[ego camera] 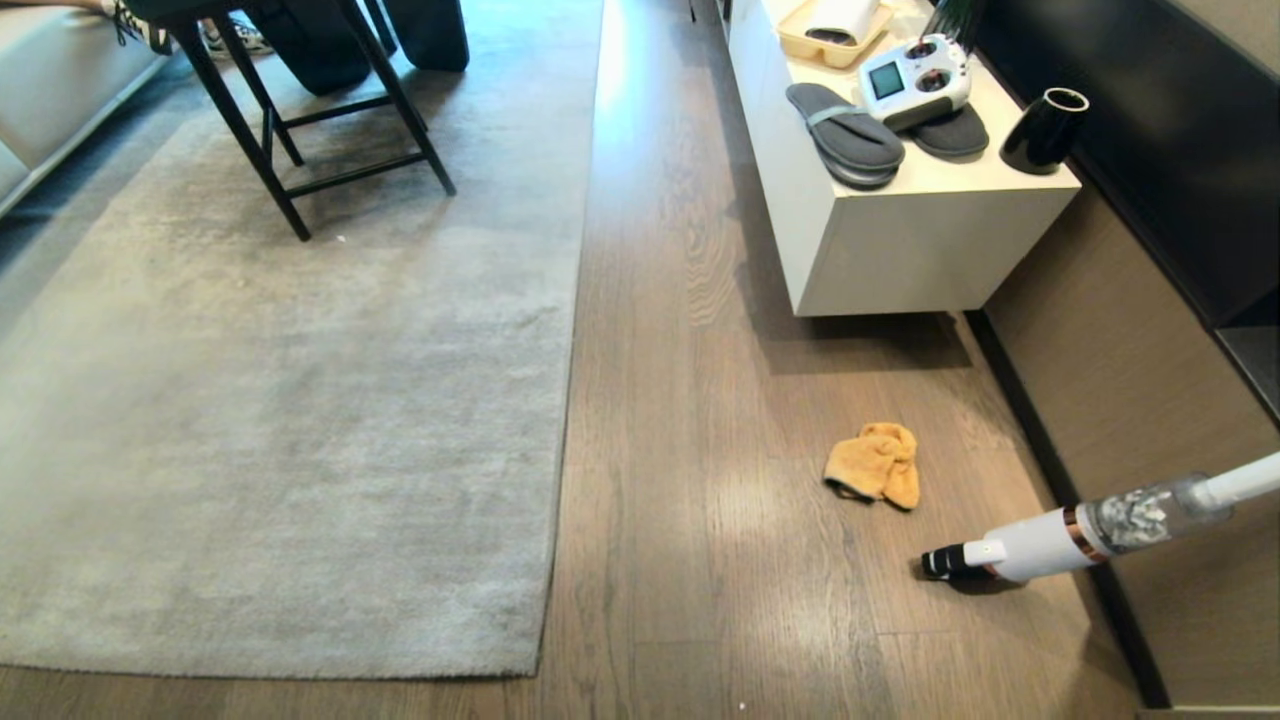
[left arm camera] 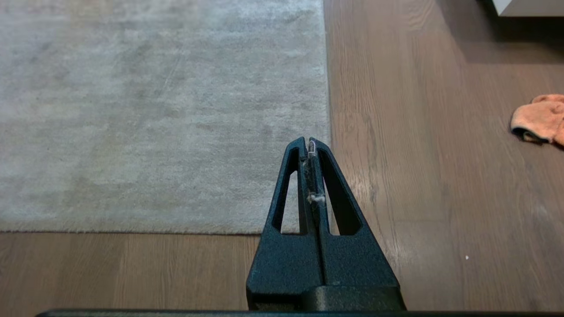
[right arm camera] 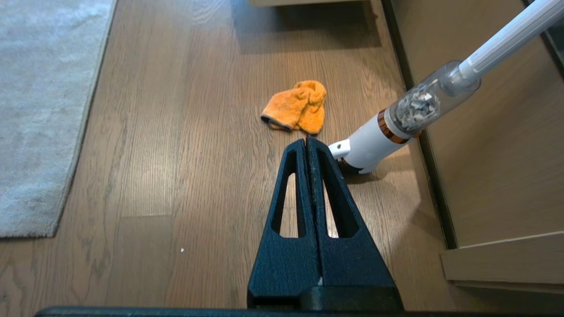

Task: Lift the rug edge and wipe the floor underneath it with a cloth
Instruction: Pick up the rag

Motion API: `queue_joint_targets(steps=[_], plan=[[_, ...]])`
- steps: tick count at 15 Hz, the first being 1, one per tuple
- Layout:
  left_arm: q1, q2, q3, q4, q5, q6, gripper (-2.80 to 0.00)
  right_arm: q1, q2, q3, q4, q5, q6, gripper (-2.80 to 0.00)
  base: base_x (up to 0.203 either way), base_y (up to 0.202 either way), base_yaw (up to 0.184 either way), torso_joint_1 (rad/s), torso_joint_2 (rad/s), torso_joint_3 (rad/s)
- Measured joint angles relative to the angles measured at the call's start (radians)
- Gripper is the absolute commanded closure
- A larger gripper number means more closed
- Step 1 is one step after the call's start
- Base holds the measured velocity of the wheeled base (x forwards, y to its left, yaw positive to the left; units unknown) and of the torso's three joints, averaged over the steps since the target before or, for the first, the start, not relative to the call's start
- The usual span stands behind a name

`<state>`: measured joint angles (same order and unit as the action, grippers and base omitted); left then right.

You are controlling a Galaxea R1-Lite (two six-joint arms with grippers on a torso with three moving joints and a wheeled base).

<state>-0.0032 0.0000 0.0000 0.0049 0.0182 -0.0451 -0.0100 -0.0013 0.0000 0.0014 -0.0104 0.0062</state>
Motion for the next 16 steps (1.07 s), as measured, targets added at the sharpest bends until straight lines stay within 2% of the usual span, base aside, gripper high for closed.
queue_joint_targets(steps=[16], plan=[[0.0,0.0,0.0,-0.001,0.0,0.0,0.0,0.0,0.0,0.0,0.0,0.0,0.0,0.0,0.0,0.0,0.0,0.002,0.0,-0.197]])
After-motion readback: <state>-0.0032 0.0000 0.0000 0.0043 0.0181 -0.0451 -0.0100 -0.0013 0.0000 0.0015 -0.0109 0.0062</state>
